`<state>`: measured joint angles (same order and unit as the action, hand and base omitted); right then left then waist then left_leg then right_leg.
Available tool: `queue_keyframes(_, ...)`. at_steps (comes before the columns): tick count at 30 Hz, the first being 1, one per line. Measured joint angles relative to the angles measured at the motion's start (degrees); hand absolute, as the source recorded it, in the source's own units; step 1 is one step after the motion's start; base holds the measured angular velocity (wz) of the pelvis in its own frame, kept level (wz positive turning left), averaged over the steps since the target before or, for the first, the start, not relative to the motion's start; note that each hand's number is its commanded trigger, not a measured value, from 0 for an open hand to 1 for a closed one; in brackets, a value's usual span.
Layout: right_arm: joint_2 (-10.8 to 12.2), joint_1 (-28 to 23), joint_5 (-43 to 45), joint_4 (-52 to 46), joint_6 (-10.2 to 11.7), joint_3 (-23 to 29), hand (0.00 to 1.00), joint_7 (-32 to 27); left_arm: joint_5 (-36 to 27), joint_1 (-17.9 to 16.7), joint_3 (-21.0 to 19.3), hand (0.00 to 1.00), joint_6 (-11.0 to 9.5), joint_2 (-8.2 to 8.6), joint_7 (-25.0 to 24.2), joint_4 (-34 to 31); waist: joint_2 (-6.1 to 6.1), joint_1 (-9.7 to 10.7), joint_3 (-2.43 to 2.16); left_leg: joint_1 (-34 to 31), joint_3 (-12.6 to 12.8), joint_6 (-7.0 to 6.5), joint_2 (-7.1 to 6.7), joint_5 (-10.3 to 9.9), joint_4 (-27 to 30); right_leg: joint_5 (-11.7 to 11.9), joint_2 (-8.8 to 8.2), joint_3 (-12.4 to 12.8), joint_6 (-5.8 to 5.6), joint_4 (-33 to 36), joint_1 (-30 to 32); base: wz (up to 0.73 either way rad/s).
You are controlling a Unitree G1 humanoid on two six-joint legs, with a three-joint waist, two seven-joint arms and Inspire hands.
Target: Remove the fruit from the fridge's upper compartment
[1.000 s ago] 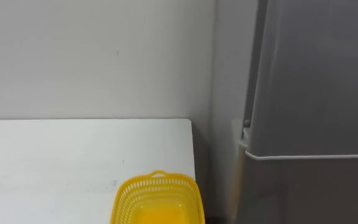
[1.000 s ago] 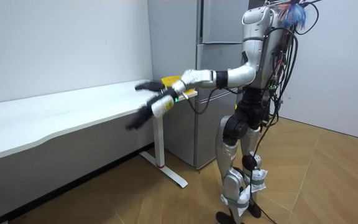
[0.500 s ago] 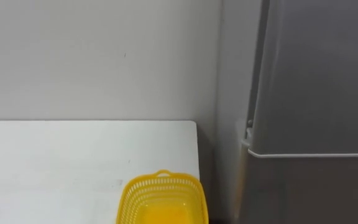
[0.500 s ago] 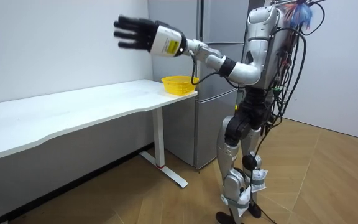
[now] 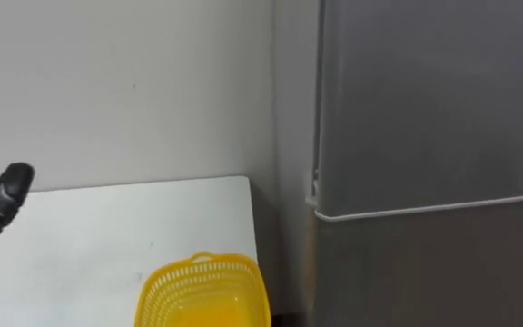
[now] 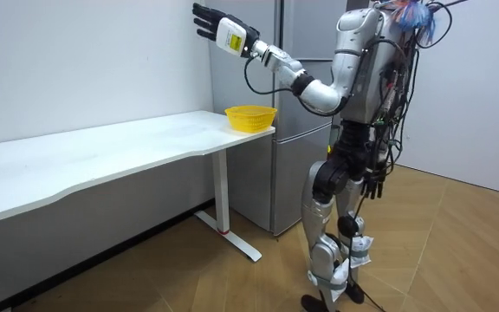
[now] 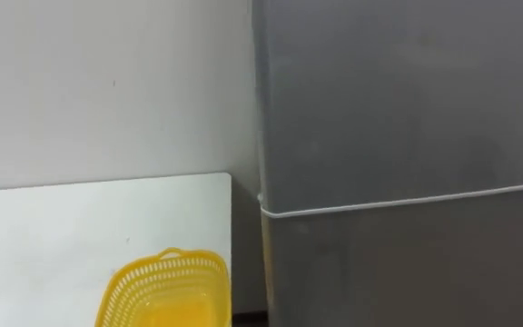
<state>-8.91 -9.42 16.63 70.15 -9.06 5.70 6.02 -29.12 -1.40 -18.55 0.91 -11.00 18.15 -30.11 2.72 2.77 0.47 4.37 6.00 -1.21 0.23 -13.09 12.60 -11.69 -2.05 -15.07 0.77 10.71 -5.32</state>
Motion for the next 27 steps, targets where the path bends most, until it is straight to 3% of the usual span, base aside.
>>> queue_keyframes(3, 0.0, 0.9, 0.0, 1.3, -0.6, 0.0, 0.00, 0.5, -0.1, 1.6, 3.0, 0.00, 1.6, 0.00, -2.6, 0.0, 0.20, 0.6, -0.12, -0.7, 0.1, -0.02, -0.05, 0.0, 0.0, 0.0, 0.01, 0.4, -0.02, 0.3, 0.6, -0.05)
queue_keyframes(6, 0.0, 1.4, -0.2, 1.7, -1.1, -0.2, 0.00, 0.4, -0.7, 2.4, 5.5, 0.00, 1.9, 0.00, -5.3, 0.0, -0.01, 1.1, -0.09, -0.7, 0.1, -0.02, -0.03, 0.0, -0.1, 0.0, 0.03, 0.6, -0.02, 0.4, 0.5, 0.00)
queue_keyframes(9, -0.2, 1.4, -0.1, 1.6, -1.1, -0.7, 0.00, 0.4, -0.7, 2.4, 7.8, 0.00, 3.9, -0.01, -9.5, 0.0, -0.26, 1.8, -0.17, -0.6, 0.8, -0.02, 0.03, 0.0, -0.5, 0.0, 0.06, 0.9, 0.00, 0.4, 0.7, -0.06)
queue_keyframes(11, -0.1, 1.4, -0.1, 1.5, -1.6, -0.8, 0.00, 0.5, -0.9, 2.4, 8.3, 0.00, 4.6, -0.01, -11.6, 0.0, -0.45, 1.8, -0.22, -0.6, 1.5, -0.01, 0.16, 0.0, -0.5, 0.0, 0.06, 1.1, 0.02, 0.4, 0.9, -0.09)
queue_keyframes(15, -0.2, 1.4, -0.1, 1.1, -2.3, -2.0, 0.00, 0.4, -7.1, 3.3, 8.6, 0.00, 6.0, -0.50, -15.3, 0.0, -0.52, 1.6, -0.29, -0.7, 1.7, -0.01, 0.22, 0.0, -0.6, 0.0, 0.16, 1.5, 0.02, 0.2, 1.2, -0.03)
queue_keyframes(20, -0.4, 1.5, -0.1, 1.0, -2.3, -2.1, 0.00, 0.3, -11.9, 4.1, 8.9, 0.00, 6.5, -1.37, -18.2, 0.0, -0.20, 1.5, -0.45, -0.6, 2.3, -0.01, 0.28, 0.0, -0.9, 0.0, 0.27, 2.1, 0.02, 0.1, 1.4, -0.05)
queue_keyframes(27, -0.6, 1.8, 0.0, -0.1, -2.4, -2.1, 0.00, 0.1, -11.8, 5.7, 9.2, 0.00, 7.8, -1.40, -20.5, 0.0, 0.07, 1.6, -0.39, -0.3, 2.8, -0.01, 0.31, 0.0, -0.9, 0.0, 0.24, 2.3, 0.01, 0.0, 1.4, -0.03)
